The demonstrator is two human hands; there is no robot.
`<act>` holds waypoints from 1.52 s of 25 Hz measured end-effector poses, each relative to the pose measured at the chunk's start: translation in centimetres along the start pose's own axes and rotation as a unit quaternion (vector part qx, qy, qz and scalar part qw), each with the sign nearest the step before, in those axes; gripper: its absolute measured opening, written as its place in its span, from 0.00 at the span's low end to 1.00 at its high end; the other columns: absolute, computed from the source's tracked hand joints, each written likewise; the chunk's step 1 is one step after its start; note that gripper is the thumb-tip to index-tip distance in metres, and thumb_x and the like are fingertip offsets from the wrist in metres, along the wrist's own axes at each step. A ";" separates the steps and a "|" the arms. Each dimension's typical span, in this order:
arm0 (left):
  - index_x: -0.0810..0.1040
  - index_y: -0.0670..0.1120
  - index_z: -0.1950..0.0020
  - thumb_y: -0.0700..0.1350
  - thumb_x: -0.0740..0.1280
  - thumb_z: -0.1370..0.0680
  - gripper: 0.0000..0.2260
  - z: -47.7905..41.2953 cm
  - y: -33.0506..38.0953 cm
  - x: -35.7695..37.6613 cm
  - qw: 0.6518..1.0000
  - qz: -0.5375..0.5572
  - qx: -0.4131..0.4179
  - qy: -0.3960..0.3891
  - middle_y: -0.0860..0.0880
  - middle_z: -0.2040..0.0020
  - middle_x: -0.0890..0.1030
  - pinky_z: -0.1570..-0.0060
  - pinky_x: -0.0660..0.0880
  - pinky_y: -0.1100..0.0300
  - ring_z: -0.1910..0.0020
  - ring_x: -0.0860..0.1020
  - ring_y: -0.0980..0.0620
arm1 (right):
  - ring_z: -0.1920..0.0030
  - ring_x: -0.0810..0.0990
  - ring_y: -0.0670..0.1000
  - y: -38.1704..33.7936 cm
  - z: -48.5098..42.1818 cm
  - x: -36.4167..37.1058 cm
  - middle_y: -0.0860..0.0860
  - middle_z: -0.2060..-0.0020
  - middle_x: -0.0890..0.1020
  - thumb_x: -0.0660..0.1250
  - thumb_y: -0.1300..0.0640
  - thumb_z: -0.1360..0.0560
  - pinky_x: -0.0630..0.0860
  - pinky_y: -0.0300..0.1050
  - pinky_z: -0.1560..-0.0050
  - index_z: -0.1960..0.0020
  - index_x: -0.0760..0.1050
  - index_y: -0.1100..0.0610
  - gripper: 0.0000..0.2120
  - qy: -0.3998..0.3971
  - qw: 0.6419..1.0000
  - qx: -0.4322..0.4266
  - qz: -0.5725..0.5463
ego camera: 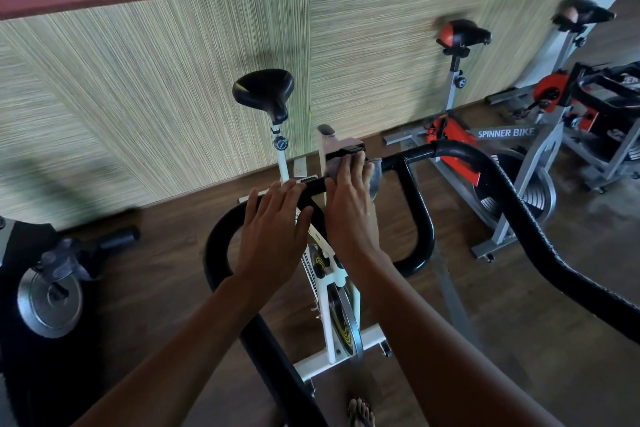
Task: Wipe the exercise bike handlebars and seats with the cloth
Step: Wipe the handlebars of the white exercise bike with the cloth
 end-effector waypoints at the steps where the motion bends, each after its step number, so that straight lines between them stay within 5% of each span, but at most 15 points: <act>1: 0.70 0.47 0.26 0.56 0.48 0.18 0.26 0.0 0.0 0.0 1.000 -0.001 0.000 -0.001 0.49 0.27 0.72 0.23 0.51 0.48 0.24 0.65 0.48 | 0.19 0.39 0.55 -0.1 0.1 0.1 0.56 0.18 0.44 0.50 0.55 0.13 0.58 0.52 0.22 0.18 0.46 0.61 0.27 -0.010 1.000 -0.012 0.004; 12: 0.71 0.46 0.27 0.57 0.49 0.18 0.26 0.0 0.2 -0.1 1.000 -0.014 0.000 0.001 0.48 0.28 0.73 0.23 0.53 0.45 0.25 0.66 0.47 | 0.19 0.46 0.55 0.6 -0.5 -1.2 0.53 0.19 0.52 0.59 0.50 0.16 0.62 0.51 0.25 0.19 0.54 0.58 0.29 0.003 0.999 -0.012 0.029; 19: 0.70 0.47 0.26 0.58 0.48 0.18 0.26 0.0 0.3 -0.2 1.000 0.001 -0.007 -0.008 0.49 0.27 0.72 0.22 0.51 0.47 0.23 0.64 0.49 | 0.22 0.62 0.51 1.6 -1.1 -2.5 0.50 0.23 0.66 0.63 0.50 0.17 0.70 0.50 0.28 0.24 0.68 0.53 0.23 0.058 0.998 -0.029 0.002; 22: 0.70 0.47 0.26 0.58 0.49 0.18 0.26 0.0 0.3 -0.5 1.000 0.007 -0.007 -0.004 0.50 0.27 0.72 0.22 0.51 0.47 0.24 0.64 0.49 | 0.40 0.81 0.49 1.3 -0.4 -3.8 0.49 0.44 0.85 0.64 0.50 0.18 0.78 0.38 0.47 0.34 0.78 0.52 0.14 0.143 0.988 -0.038 -0.045; 24: 0.71 0.48 0.27 0.57 0.50 0.18 0.25 0.1 0.2 -0.4 1.000 0.022 -0.009 -0.012 0.51 0.28 0.73 0.22 0.52 0.47 0.24 0.65 0.49 | 0.57 0.82 0.39 1.3 0.4 -4.9 0.40 0.63 0.81 0.66 0.51 0.19 0.70 0.25 0.61 0.42 0.82 0.51 0.09 0.180 0.975 -0.031 -0.122; 26: 0.72 0.49 0.29 0.57 0.52 0.19 0.23 0.1 0.1 -0.8 0.999 0.037 -0.004 -0.017 0.51 0.30 0.75 0.24 0.57 0.46 0.26 0.68 0.49 | 0.58 0.79 0.32 1.4 1.4 -5.6 0.38 0.62 0.80 0.67 0.53 0.19 0.68 0.24 0.59 0.42 0.83 0.52 0.09 0.203 0.959 -0.020 -0.195; 30: 0.76 0.47 0.33 0.51 0.59 0.18 0.17 -1.5 -0.6 -1.7 0.997 0.062 0.016 -0.048 0.49 0.35 0.79 0.32 0.66 0.47 0.34 0.75 0.47 | 0.55 0.81 0.44 0.9 3.4 -6.7 0.46 0.57 0.84 0.65 0.55 0.19 0.77 0.44 0.52 0.45 0.81 0.58 0.09 0.261 0.924 -0.006 -0.278; 38: 0.79 0.42 0.37 0.41 0.67 0.21 0.13 -3.7 -1.5 -2.6 0.968 0.141 0.180 -0.101 0.44 0.38 0.80 0.36 0.72 0.46 0.39 0.77 0.43 | 0.63 0.69 0.50 -3.1 7.8 -10.1 0.56 0.67 0.73 0.64 0.47 0.21 0.69 0.61 0.61 0.59 0.73 0.55 0.13 0.307 0.926 -0.003 -0.219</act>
Point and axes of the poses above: each hand's wrist, its own z-axis away from the middle knuckle, its own x-axis out of the palm, y = z × x, the point moved 6 cm from there along -z, towards the middle knuckle
